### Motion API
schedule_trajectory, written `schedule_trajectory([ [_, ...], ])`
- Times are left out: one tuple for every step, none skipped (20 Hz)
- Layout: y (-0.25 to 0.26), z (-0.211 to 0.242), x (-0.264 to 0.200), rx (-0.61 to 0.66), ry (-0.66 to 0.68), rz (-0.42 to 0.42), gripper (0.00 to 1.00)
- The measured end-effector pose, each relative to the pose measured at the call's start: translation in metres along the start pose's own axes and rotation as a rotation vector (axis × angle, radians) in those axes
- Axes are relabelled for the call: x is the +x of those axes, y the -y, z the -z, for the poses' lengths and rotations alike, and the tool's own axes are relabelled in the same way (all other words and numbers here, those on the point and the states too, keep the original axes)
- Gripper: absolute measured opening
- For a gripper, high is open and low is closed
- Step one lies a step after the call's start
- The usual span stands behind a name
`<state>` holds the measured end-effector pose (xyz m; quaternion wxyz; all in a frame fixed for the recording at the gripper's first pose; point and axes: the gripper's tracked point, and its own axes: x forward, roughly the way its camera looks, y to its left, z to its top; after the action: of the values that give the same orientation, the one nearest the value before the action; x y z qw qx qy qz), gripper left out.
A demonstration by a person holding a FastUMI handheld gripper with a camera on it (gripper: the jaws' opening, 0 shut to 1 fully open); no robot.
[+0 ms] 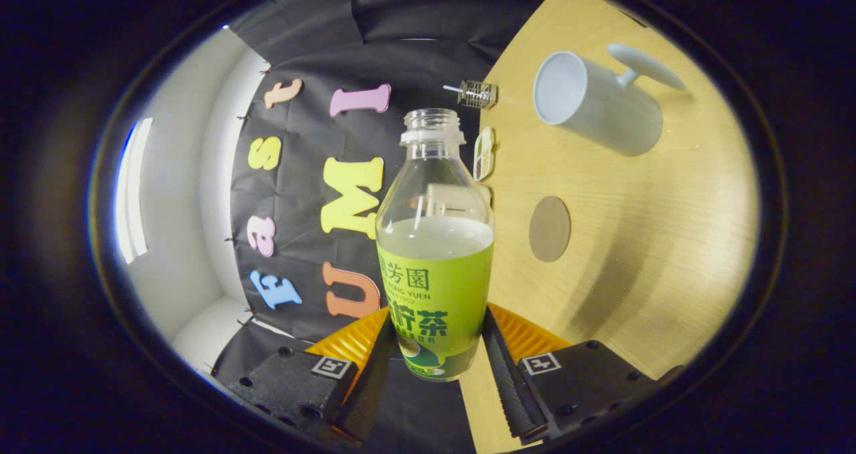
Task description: Take the bottle from table, then pour the juice into the cup, finally place the bottle on the coaster
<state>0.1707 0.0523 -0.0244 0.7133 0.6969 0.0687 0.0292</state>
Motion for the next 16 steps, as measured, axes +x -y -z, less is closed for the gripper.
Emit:
schedule_trajectory([
  [-0.001, -0.001, 0.000, 0.036, 0.003, -0.008, 0.77],
  [-0.003, -0.003, -0.001, 0.064, 0.005, -0.014, 0.77],
  [-0.003, -0.005, -0.001, 0.088, 0.008, -0.019, 0.78],
  [-0.005, -0.009, 0.001, 0.121, 0.011, -0.028, 0.78],
  [-0.006, -0.011, 0.004, 0.144, 0.012, -0.034, 0.78],
  [-0.008, -0.014, 0.005, 0.166, 0.016, -0.036, 0.77],
  [-0.007, -0.017, 0.006, 0.176, 0.017, -0.037, 0.78],
  [-0.008, -0.020, 0.007, 0.186, 0.019, -0.039, 0.77],
  [-0.009, -0.023, 0.007, 0.201, 0.020, -0.042, 0.77],
  [-0.013, -0.024, 0.010, 0.219, 0.019, -0.048, 0.78],
  [-0.016, -0.025, 0.011, 0.236, 0.018, -0.057, 0.78],
  [-0.020, -0.027, 0.010, 0.255, 0.021, -0.068, 0.77],
  [-0.023, -0.028, 0.012, 0.272, 0.021, -0.078, 0.77],
  [-0.025, -0.028, 0.011, 0.287, 0.021, -0.084, 0.77],
  [-0.027, -0.029, 0.013, 0.303, 0.021, -0.088, 0.77],
  [-0.029, -0.029, 0.010, 0.318, 0.016, -0.093, 0.77],
])
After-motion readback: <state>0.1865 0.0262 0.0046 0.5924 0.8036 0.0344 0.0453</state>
